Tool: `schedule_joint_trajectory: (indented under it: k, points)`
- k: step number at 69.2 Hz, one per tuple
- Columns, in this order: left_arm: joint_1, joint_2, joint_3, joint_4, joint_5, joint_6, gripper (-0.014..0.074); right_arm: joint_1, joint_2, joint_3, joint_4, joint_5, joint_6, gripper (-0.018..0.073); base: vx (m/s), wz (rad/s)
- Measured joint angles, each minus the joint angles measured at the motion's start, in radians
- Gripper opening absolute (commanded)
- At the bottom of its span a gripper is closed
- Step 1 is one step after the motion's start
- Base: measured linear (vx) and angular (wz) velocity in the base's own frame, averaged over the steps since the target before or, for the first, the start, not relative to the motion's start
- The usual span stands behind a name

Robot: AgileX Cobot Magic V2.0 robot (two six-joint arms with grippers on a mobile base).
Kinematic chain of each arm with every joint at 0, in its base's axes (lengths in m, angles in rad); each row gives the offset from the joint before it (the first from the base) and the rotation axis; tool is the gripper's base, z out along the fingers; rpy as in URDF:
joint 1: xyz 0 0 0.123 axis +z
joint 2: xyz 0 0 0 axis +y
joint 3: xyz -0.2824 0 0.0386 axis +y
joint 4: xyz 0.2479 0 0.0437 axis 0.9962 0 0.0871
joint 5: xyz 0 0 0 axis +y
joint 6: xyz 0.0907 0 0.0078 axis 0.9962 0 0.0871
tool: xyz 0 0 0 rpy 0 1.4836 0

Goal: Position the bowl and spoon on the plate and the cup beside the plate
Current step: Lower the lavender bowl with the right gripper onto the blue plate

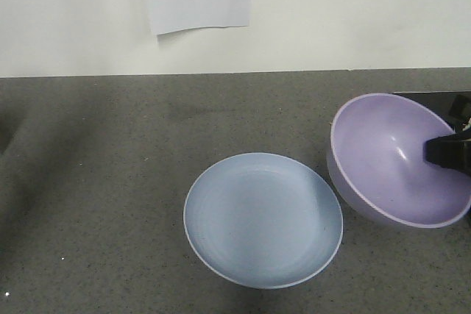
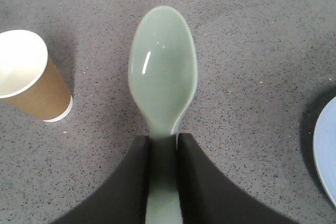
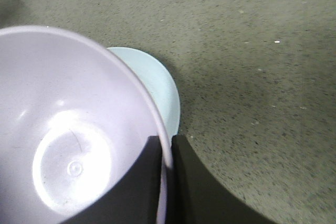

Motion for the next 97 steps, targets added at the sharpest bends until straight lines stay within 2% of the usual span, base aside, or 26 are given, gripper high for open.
schedule_joint_trajectory:
  k: [9, 32, 48, 63, 81, 97]
  points:
    - [0.0, 0.0, 0.0, 0.0, 0.0, 0.0, -0.0006, 0.0, 0.096, 0.0, 0.036, -0.022, -0.03, -0.0003, 0.0, 0.0]
    - [0.0, 0.0, 0.0, 0.0, 0.0, 0.0, -0.0006, 0.014, 0.256, 0.0, 0.029, -0.052, -0.074, -0.0003, 0.0, 0.0]
    - [0.0, 0.0, 0.0, 0.0, 0.0, 0.0, -0.0006, 0.184, 0.33, 0.0, -0.038, -0.172, -0.063, -0.0003, 0.0, 0.0]
    - [0.0, 0.0, 0.0, 0.0, 0.0, 0.0, -0.0006, 0.295, 0.425, 0.0, -0.052, -0.259, -0.03, -0.0003, 0.0, 0.0]
    - [0.0, 0.0, 0.0, 0.0, 0.0, 0.0, -0.0006, 0.378, 0.527, 0.0, -0.054, -0.374, 0.014, -0.0003, 0.0, 0.0]
    - [0.0, 0.0, 0.0, 0.0, 0.0, 0.0, -0.0006, 0.406, 0.581, 0.0, -0.054, -0.424, 0.018, -0.0003, 0.0, 0.0]
